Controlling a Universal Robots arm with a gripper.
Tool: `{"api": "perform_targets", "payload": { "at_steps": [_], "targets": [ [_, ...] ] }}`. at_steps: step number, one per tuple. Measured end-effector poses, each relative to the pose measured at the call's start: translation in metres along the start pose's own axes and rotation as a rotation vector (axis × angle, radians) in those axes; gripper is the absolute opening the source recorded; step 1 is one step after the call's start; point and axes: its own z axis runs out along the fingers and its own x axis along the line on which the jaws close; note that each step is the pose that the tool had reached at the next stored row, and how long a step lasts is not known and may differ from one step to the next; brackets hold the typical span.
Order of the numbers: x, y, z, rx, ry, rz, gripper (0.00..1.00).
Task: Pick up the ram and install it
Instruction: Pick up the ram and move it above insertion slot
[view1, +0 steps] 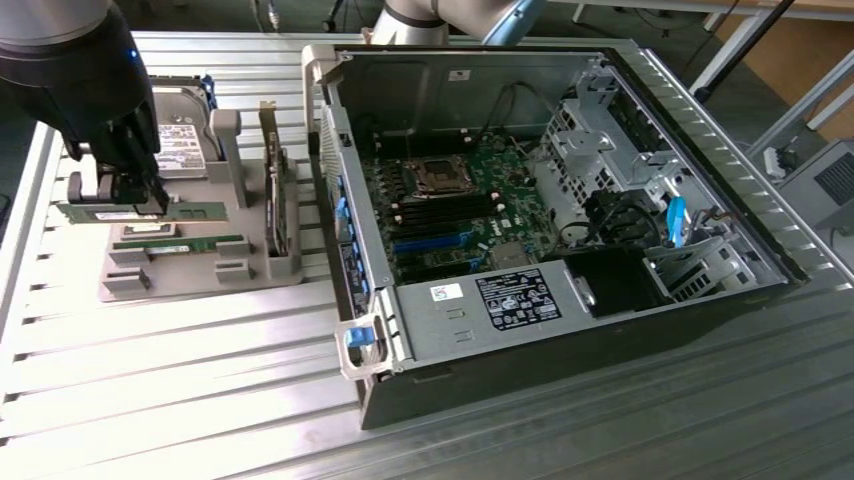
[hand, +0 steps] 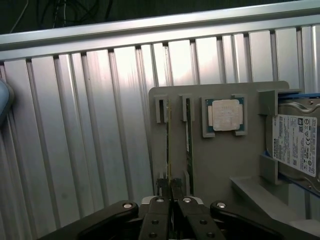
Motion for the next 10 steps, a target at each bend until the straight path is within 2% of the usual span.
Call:
{"api": "perform_targets", "payload": {
  "at_steps": [10],
  "targets": [
    [-0.0002, -0.0002, -0.0092, 0.0, 0.0, 0.0, 0.11]
  ]
}}
